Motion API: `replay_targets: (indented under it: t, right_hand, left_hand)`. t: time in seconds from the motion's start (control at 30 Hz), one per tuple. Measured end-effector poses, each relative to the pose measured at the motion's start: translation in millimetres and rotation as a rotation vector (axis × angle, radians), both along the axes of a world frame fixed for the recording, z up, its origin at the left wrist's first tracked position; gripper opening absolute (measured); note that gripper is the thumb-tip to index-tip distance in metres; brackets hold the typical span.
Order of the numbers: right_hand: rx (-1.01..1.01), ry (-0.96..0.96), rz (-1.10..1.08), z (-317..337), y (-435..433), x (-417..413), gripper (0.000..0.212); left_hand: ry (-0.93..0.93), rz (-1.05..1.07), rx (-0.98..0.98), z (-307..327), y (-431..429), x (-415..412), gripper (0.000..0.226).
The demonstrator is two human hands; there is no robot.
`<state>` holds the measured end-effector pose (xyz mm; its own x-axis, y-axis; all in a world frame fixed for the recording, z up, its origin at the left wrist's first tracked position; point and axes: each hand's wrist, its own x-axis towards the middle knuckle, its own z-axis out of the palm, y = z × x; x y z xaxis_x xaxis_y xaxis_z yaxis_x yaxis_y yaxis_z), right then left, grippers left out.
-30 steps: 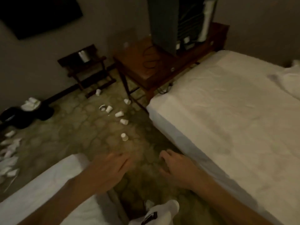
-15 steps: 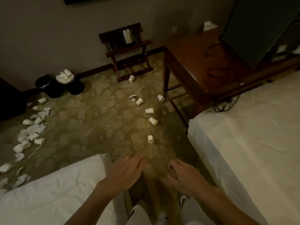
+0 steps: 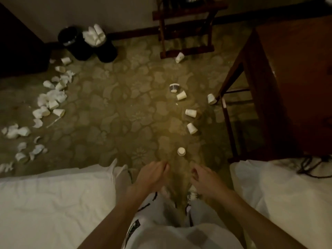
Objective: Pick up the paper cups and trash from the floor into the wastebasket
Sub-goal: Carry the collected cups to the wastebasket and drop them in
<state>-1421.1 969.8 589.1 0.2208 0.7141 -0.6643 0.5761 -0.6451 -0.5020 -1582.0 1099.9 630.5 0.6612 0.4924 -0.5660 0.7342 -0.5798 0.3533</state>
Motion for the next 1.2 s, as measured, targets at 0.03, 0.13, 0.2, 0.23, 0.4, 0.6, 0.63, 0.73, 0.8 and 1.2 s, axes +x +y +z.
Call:
replay_targets:
  t: [0.03,0.13,0.2,0.23,0.4,0.6,0.63,0.73,0.8,1.2]
  right_hand:
    - [-0.022,-0.004,0.002,-10,15,9,0.031]
    - [-0.087,-0.001,0.039,-48,55,29,0.028]
    - [-0.174,0.007,0.034,-76,77,38,0.034]
    - [-0.211,0.012,0.013,-89,87,43,0.038]
    - [-0.346,0.086,-0.103,-167,130,64,0.038]
    - [-0.423,0.164,-0.308,-286,167,86,0.033]
    - [-0.431,0.173,-0.333,-309,173,89,0.035]
    - [-0.443,0.205,-0.358,-378,193,100,0.036]
    - [-0.435,0.228,-0.306,-427,202,108,0.035]
    - [-0.544,0.343,-0.283,-611,201,103,0.043]
  left_hand:
    - [0.024,0.007,-0.028,-17,12,7,0.025]
    - [0.039,0.076,-0.119,-78,45,27,0.021]
    - [0.032,0.154,-0.233,-115,66,37,0.021]
    - [0.022,0.180,-0.271,-135,78,42,0.021]
    - [0.074,0.194,-0.355,-230,122,63,0.018]
    - [0.071,0.399,-0.473,-348,143,99,0.026]
    - [0.069,0.455,-0.527,-369,144,106,0.026]
    - [0.069,0.596,-0.580,-435,142,122,0.024]
    - [0.091,0.737,-0.603,-480,139,131,0.023]
    - [0.143,1.473,-0.763,-673,103,139,0.035]
